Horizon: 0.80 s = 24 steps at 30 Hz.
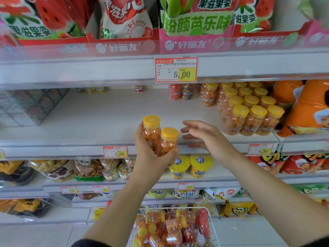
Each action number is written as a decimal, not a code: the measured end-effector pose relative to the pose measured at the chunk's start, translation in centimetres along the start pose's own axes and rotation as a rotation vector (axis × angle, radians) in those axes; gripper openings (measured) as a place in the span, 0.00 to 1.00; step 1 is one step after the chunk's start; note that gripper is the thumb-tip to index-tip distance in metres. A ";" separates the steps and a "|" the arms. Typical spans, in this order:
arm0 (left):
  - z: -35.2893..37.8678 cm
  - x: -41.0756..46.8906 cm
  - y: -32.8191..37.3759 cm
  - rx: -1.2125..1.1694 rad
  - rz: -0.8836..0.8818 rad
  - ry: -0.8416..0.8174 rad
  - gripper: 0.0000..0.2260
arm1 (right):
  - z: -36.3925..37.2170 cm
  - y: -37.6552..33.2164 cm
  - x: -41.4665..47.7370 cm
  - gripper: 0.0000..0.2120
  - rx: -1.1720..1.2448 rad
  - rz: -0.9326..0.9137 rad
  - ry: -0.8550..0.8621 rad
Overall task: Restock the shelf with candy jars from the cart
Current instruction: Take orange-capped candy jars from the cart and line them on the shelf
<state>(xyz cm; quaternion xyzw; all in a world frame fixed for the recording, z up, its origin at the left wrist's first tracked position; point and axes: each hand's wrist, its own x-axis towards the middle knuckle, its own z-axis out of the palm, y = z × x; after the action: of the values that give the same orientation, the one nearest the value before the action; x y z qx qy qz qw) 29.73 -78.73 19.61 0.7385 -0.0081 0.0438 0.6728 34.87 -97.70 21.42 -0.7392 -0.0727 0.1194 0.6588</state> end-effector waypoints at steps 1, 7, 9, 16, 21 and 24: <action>0.3 0.1 -0.1 0.019 0.011 0.020 0.45 | 0.5 -0.1 -1.1 0.18 0.048 0.038 -0.090; 2.2 0.5 0.0 0.148 0.068 -0.069 0.50 | 1.9 -0.4 -2.7 0.18 -0.075 -0.014 -0.046; 1.8 0.9 -0.2 0.103 0.075 -0.165 0.48 | 1.3 -0.5 -2.7 0.13 -0.037 -0.014 -0.040; 1.0 2.7 0.3 -0.426 -0.108 -0.054 0.23 | -0.3 -2.6 -1.0 0.09 -0.002 0.005 -0.068; -1.1 3.2 0.2 -0.487 -0.154 0.059 0.23 | -1.2 -2.5 3.7 0.11 -0.249 -0.001 0.172; -2.2 3.3 -0.3 -0.496 -0.190 0.049 0.27 | -1.7 -1.5 6.5 0.11 -0.280 0.019 0.257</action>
<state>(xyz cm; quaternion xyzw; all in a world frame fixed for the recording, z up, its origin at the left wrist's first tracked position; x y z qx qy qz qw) 32.91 -76.38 19.72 0.5473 0.0668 -0.0050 0.8342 41.68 -97.43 22.54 -0.8336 0.0028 0.0189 0.5520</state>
